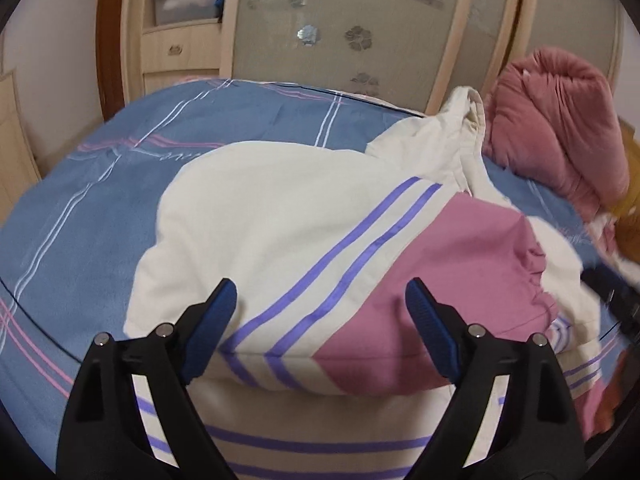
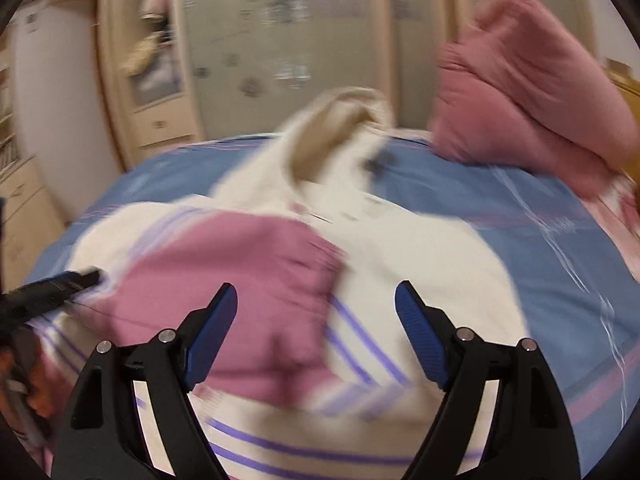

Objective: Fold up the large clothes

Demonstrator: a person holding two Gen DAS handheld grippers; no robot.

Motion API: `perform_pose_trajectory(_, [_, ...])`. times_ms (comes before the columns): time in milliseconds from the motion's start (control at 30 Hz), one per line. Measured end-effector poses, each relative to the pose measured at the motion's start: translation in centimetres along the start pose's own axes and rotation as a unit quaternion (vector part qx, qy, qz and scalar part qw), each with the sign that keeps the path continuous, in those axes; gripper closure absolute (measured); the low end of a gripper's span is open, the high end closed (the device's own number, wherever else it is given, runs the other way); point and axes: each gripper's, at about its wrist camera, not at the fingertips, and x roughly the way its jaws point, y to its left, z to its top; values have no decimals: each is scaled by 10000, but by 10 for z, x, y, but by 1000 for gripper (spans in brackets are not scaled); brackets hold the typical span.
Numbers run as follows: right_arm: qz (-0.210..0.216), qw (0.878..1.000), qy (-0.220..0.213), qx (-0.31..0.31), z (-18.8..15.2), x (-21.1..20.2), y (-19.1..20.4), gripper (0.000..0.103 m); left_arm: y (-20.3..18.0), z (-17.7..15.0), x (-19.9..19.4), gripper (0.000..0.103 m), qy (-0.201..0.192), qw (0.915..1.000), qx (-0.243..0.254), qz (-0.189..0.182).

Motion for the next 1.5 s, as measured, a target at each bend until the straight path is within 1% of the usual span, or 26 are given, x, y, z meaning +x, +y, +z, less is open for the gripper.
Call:
perform_pose_trajectory(67, [441, 9987, 146, 186, 16, 15, 10, 21, -2, -5, 11, 16, 234, 9997, -35, -115])
perform_pose_trajectory(100, [762, 9957, 399, 354, 24, 33, 14, 21, -2, -8, 16, 16, 300, 9995, -50, -108])
perform_pose_trajectory(133, [871, 9931, 653, 429, 27, 50, 18, 21, -1, -9, 18, 15, 302, 9995, -41, -90])
perform_pose_trajectory(167, [884, 9910, 908, 429, 28, 65, 21, 21, -1, -10, 19, 15, 302, 9995, -35, -103])
perform_pose_trajectory(233, [769, 9798, 1841, 152, 15, 112, 34, 23, 1, -9, 19, 15, 324, 9993, -61, -201])
perform_pose_trajectory(267, [657, 9769, 2032, -9, 6, 125, 37, 23, 1, -10, 20, 15, 340, 9991, -63, -226])
perform_pose_trajectory(333, [793, 9809, 1773, -75, 9, 112, 39, 23, 4, -12, 21, 14, 333, 9990, -95, -294])
perform_pose_trajectory(400, [1362, 9831, 1220, 116, 26, 86, 32, 23, 7, -13, 23, 14, 328, 9986, -170, -373])
perform_pose_trajectory(433, [1566, 9834, 882, 235, 40, 75, 26, 23, 7, -14, 23, 13, 326, 9985, -188, -390])
perform_pose_trajectory(500, [1646, 9840, 491, 468, 70, 68, 16, 20, 8, -16, 22, 13, 307, 9983, -204, -461])
perform_pose_trajectory(667, [1331, 9855, 360, 985, 149, 118, -2, 20, 11, -18, 22, 12, 314, 9972, -311, -608])
perform_pose_trajectory(767, [973, 9866, 487, 1212, 187, 167, -8, 20, 9, -21, 22, 12, 276, 9978, -234, -559])
perform_pose_trajectory(800, [708, 9885, 561, 1215, 198, 187, -9, 20, 8, -22, 22, 12, 263, 9979, -216, -549])
perform_pose_trajectory(900, [73, 9877, 716, 1385, 213, 235, -19, 20, 9, -24, 23, 12, 233, 9978, -231, -580])
perform_pose_trajectory(967, [-16, 9816, 870, 1700, 213, 262, -32, 21, 10, -25, 23, 12, 221, 9976, -243, -605])
perform_pose_trajectory(1000, [-86, 9774, 888, 1917, 212, 270, -40, 34, 10, -26, 23, 12, 219, 9976, -246, -615])
perform_pose_trajectory(1033, [-61, 9734, 829, 2135, 209, 273, -46, 56, 11, -26, 24, 11, 221, 9974, -249, -632])
perform_pose_trajectory(1067, [164, 9711, 760, 2255, 207, 273, -50, 94, 12, -26, 24, 11, 224, 9973, -257, -647])
perform_pose_trajectory(1100, [302, 9708, 689, 2277, 206, 271, -51, 95, 12, -26, 25, 11, 226, 9972, -266, -660])
perform_pose_trajectory(1133, [452, 9717, 431, 2278, 206, 258, -50, 96, 12, -26, 25, 11, 227, 9972, -271, -664])
perform_pose_trajectory(1167, [717, 9743, 135, 2130, 207, 241, -44, 97, 13, -26, 25, 11, 228, 9972, -274, -662])
perform_pose_trajectory(1267, [1402, 9778, -417, 1499, 212, 185, -24, 98, 13, -26, 25, 11, 227, 9972, -275, -664])
perform_pose_trajectory(1333, [2257, 9650, -635, 1175, 204, 127, -8, 98, 13, -26, 26, 11, 228, 9970, -295, -673])
perform_pose_trajectory(1400, [3066, 9449, -693, 917, 186, 68, 6, 98, 15, -26, 27, 11, 234, 9968, -330, -692])
perform_pose_trajectory(1433, [3376, 9363, -704, 669, 171, 36, 15, 98, 16, -26, 27, 11, 240, 9967, -346, -696])
perform_pose_trajectory(1500, [3632, 9289, -720, -19, 133, -16, 33, 96, 18, -27, 28, 11, 260, 9963, -402, -715])
